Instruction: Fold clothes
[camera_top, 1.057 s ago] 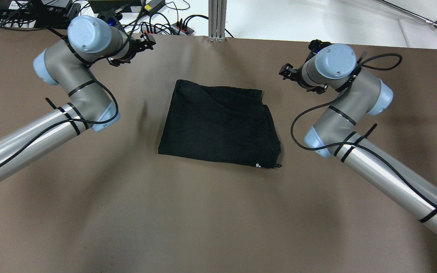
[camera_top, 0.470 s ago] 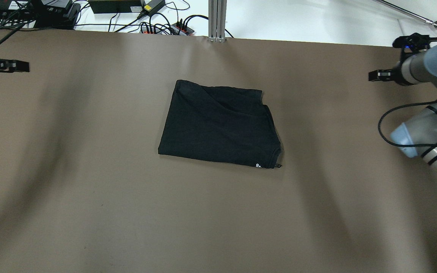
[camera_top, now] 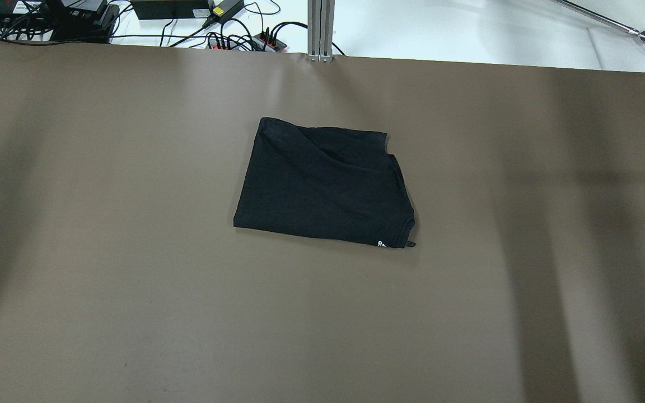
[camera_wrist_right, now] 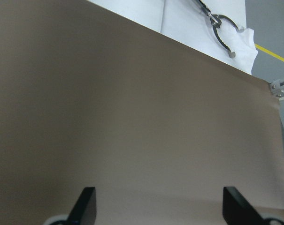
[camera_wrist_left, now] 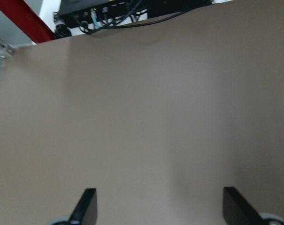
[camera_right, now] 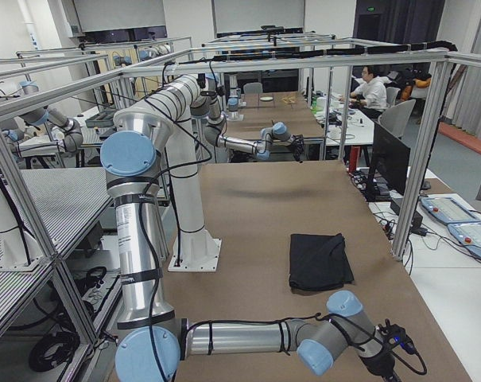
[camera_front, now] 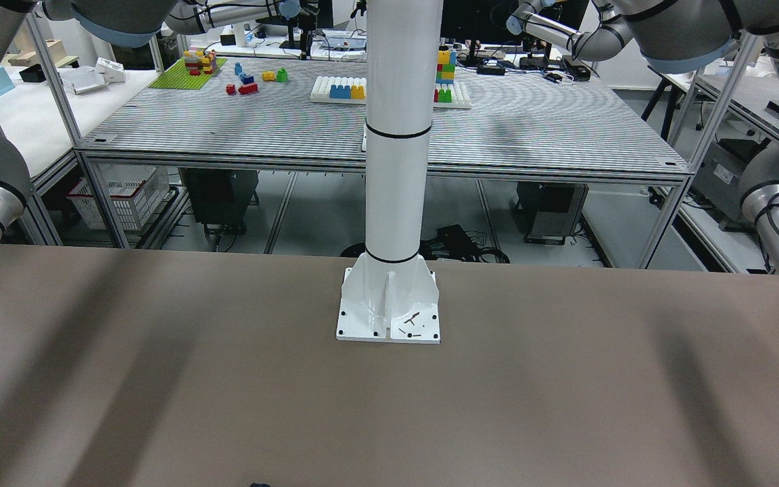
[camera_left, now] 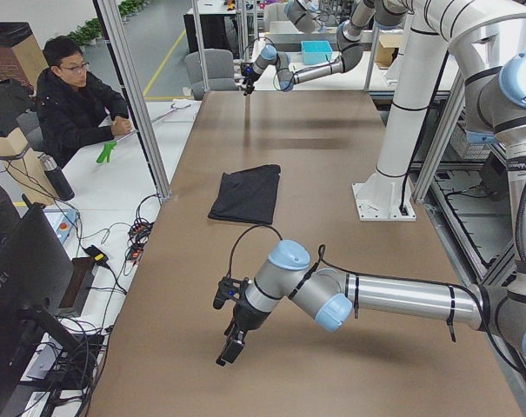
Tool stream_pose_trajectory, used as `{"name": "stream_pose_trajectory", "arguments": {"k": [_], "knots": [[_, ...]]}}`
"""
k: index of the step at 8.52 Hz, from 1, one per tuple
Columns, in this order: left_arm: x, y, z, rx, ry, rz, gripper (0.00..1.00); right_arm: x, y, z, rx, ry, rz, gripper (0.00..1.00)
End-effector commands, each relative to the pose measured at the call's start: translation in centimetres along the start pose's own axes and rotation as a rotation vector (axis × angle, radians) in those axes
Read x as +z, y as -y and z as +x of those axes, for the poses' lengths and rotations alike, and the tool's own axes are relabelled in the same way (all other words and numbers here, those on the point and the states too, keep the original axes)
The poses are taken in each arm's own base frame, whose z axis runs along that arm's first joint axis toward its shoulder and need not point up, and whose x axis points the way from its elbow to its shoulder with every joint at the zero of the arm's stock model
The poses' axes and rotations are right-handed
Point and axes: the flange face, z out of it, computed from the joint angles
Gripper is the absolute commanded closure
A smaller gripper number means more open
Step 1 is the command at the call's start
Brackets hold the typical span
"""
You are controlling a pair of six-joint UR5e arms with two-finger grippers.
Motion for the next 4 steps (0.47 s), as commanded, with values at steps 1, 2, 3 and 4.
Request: {"name": "stream_pose_trajectory", "arguments": {"k": [1,2,3,4], "knots": [[-1.0,-2.5,-9.0,0.114,0.021,-0.012,0.06,-3.7,-5.0,7.5,0.006,0.056,0.008,0.05],[-0.8,-2.8,-9.2,0.105,0.026,-0.008,0.06,-4.9,-5.7,7.2,0.002,0.057,0.019,0.05],[-0.6,-2.7,-9.1,0.105,0.027,-0.011,0.06,-5.6,-5.2,6.9,0.0,0.056,0.033,0.05],[-0.6,-2.4,-8.9,0.109,0.025,-0.007,0.06,-5.7,-5.0,6.8,0.004,0.055,0.036,0.05]]}}
